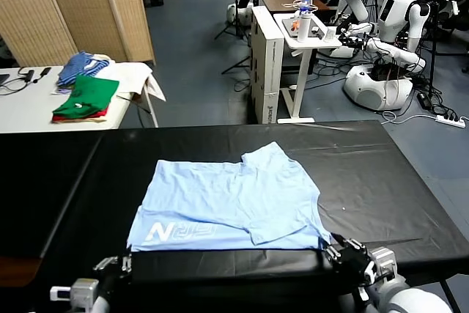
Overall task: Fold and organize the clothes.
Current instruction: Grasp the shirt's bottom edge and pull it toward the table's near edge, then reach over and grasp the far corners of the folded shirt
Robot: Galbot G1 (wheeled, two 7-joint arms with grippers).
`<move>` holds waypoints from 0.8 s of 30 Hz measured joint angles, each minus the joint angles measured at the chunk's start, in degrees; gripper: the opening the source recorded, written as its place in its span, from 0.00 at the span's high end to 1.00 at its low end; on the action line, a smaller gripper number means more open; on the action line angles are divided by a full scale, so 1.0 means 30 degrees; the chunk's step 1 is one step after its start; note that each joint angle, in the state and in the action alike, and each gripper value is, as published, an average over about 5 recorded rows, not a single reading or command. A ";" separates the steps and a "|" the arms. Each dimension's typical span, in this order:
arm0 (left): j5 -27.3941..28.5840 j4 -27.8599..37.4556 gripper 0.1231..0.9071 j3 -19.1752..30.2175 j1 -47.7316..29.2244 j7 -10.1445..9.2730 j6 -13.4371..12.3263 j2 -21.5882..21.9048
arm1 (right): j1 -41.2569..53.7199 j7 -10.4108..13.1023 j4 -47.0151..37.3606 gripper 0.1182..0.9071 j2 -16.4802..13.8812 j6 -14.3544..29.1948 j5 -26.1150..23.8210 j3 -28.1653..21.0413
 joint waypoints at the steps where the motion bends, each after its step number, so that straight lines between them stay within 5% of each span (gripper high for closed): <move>1: 0.0043 -0.0138 0.31 -0.0044 0.0072 -0.0108 0.0062 -0.0055 | 0.0166 0.0075 0.0022 0.00 -0.0046 -0.0011 0.0213 0.0064; 6: 0.0293 -0.0713 0.03 -0.0421 -0.0072 0.0380 0.0321 -0.0125 | 0.2280 0.0978 -0.0567 0.00 -0.0415 -0.0585 0.1484 -0.0334; 10: -0.1497 -0.0632 0.00 -0.0605 -0.1273 0.0699 0.0848 0.0235 | 0.5097 0.1861 -0.1879 0.00 -0.0741 -0.1267 0.2766 -0.1468; 16: -0.5740 0.0530 0.00 -0.0099 -0.5376 -0.0237 0.2198 0.1376 | 0.9236 0.2722 -0.4297 0.00 -0.0706 -0.1960 0.3782 -0.3733; 24: -0.8774 0.3252 0.00 0.2117 -1.1533 -0.0492 0.2997 0.3067 | 1.4901 0.2955 -0.8028 0.00 0.0057 -0.2186 0.4052 -0.7395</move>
